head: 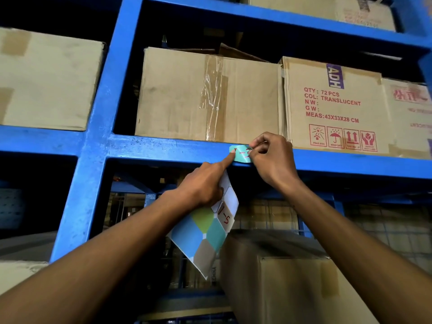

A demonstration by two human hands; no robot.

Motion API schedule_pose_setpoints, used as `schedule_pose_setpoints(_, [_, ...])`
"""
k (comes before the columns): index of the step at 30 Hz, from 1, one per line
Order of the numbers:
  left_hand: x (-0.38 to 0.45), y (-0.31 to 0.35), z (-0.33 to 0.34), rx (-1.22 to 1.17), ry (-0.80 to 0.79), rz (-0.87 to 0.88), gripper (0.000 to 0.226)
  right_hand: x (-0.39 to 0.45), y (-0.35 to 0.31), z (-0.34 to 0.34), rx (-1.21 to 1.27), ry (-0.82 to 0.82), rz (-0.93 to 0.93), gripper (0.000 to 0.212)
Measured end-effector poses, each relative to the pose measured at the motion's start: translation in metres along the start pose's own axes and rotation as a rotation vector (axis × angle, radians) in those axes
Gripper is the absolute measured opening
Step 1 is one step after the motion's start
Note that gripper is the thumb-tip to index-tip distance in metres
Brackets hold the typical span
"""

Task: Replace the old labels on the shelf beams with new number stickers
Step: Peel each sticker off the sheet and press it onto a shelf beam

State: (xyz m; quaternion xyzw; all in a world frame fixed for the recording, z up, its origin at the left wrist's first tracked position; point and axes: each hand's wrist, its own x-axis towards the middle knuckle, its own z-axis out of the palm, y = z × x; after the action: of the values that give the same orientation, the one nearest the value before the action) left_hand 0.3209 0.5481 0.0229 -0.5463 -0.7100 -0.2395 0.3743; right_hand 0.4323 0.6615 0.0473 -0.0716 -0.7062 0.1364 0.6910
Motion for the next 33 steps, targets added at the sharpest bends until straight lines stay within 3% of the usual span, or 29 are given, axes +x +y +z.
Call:
schedule_pose_setpoints(14, [-0.002,0.001,0.005,0.132,-0.027,-0.035,0.096,0.006,0.0,-0.005,-0.076,0.001,-0.064,0.001])
schedule_pose_setpoints(18, [-0.003,0.002,0.006,0.146,-0.027,-0.029,0.097,0.011,0.006,-0.009,-0.008,-0.005,0.036,0.01])
schedule_pose_setpoints(27, [-0.004,-0.001,0.012,0.148,0.0,-0.049,0.099,0.018,0.024,-0.017,0.044,0.016,0.072,0.008])
schedule_pose_setpoints(33, [-0.004,-0.002,0.013,0.155,-0.007,-0.053,0.1,0.004,0.026,-0.014,0.111,-0.016,-0.036,0.018])
